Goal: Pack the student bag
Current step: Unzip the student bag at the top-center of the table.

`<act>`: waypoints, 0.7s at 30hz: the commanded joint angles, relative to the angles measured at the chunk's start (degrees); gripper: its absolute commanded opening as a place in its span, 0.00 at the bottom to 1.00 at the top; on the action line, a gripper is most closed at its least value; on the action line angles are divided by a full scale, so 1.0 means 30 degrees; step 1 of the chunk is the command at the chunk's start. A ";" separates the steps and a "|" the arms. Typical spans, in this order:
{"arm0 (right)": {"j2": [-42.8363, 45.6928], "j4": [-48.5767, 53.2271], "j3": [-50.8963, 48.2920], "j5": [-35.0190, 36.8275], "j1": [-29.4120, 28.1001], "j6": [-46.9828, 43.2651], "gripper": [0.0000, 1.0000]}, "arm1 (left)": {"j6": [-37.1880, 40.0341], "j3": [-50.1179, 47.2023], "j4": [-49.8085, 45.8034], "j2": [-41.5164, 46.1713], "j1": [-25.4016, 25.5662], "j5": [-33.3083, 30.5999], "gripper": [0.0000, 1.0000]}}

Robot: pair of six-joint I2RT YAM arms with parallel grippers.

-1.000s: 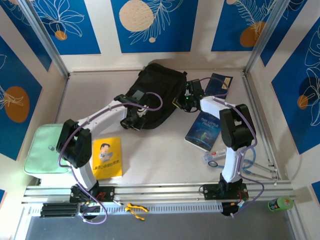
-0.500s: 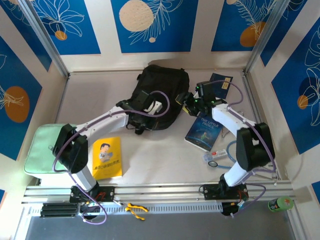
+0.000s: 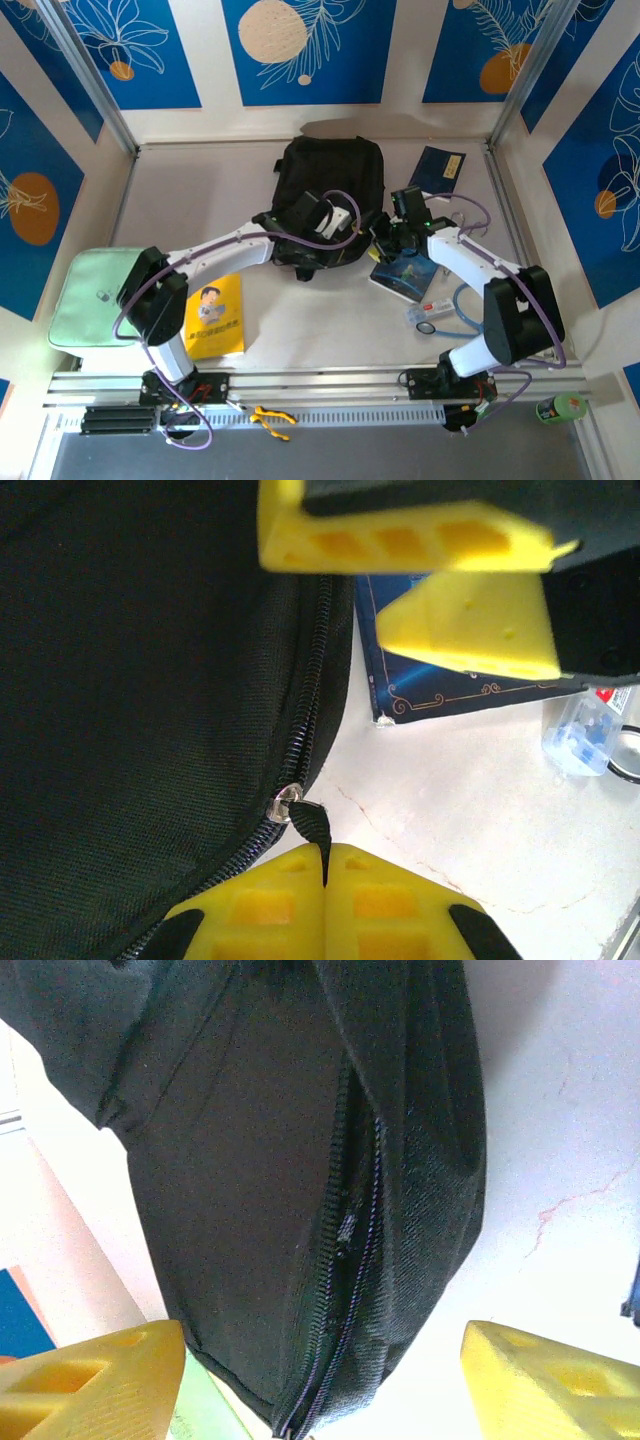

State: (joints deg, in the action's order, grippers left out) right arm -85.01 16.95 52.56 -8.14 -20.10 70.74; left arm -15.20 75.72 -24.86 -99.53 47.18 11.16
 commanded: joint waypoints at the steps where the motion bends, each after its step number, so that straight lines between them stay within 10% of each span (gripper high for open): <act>1: -0.0906 -0.0123 -0.0048 -0.0651 -0.0379 0.0674 0.72 | -0.0329 -0.0066 0.0480 -0.0234 0.0167 0.0163 0.00; 12: -0.2000 -0.0502 -0.0174 0.0969 -0.1000 0.0495 0.28 | -0.1392 -0.1519 -0.0820 0.0958 0.0168 -0.3161 0.00; 21: -0.2364 0.0609 0.0612 0.2861 -0.1136 -0.0493 0.15 | -0.0463 -0.2821 -0.3429 0.1557 -0.0228 -0.6503 0.00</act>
State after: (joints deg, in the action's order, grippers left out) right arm -91.29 16.12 52.64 -3.81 -23.59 70.57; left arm -17.69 68.45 -30.30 -96.14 47.11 -3.18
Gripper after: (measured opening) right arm 0.150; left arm 0.059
